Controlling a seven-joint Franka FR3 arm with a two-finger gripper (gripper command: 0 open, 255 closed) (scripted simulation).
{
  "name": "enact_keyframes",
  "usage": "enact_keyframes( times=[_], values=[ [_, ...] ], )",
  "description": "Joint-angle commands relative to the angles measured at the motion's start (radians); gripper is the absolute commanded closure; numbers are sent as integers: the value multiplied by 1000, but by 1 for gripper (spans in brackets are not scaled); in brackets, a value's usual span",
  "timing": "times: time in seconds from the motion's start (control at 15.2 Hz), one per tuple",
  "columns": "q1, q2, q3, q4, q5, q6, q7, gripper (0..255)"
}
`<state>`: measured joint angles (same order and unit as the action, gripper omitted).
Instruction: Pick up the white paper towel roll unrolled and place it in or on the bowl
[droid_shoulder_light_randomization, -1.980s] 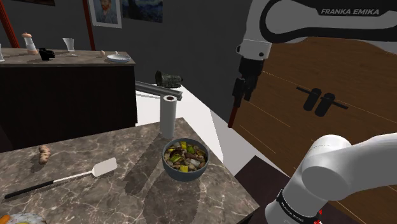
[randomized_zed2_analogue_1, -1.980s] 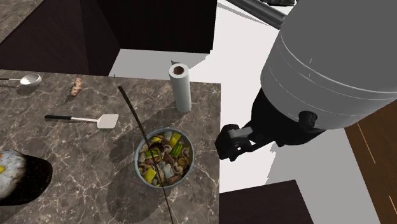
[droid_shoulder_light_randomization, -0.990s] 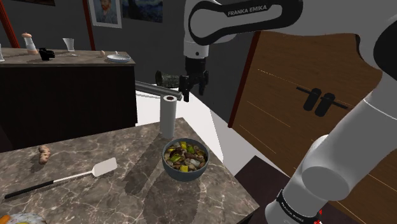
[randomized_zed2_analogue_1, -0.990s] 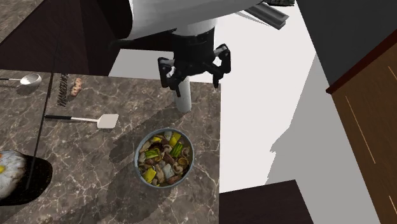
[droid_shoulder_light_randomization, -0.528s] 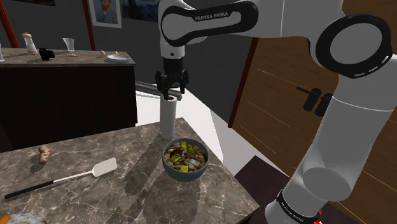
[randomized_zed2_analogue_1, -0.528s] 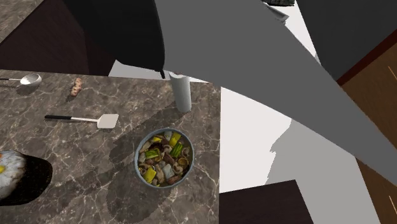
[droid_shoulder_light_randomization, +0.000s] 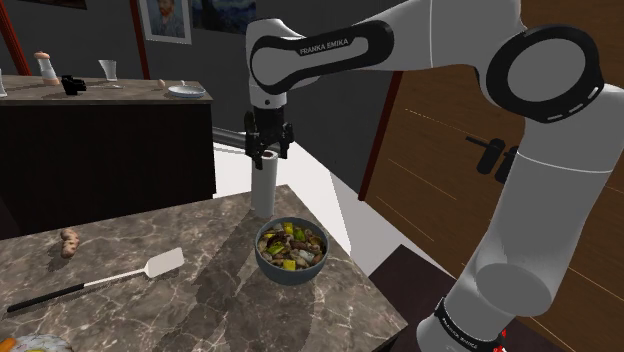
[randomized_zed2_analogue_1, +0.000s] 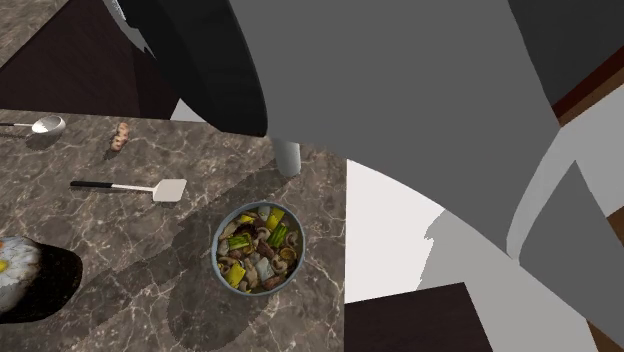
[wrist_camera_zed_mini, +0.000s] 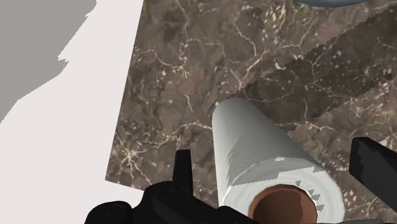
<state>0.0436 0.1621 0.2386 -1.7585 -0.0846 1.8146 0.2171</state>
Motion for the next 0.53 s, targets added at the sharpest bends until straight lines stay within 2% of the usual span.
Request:
enact_keyframes(
  times=[0.0,0.4,0.46],
  values=[
    [-1,-1,-1,-7,0,7,-1,0],
    [-1,-1,-1,-7,0,7,-1,0],
    [-1,-1,-1,-7,0,7,-1,255]
  ],
)
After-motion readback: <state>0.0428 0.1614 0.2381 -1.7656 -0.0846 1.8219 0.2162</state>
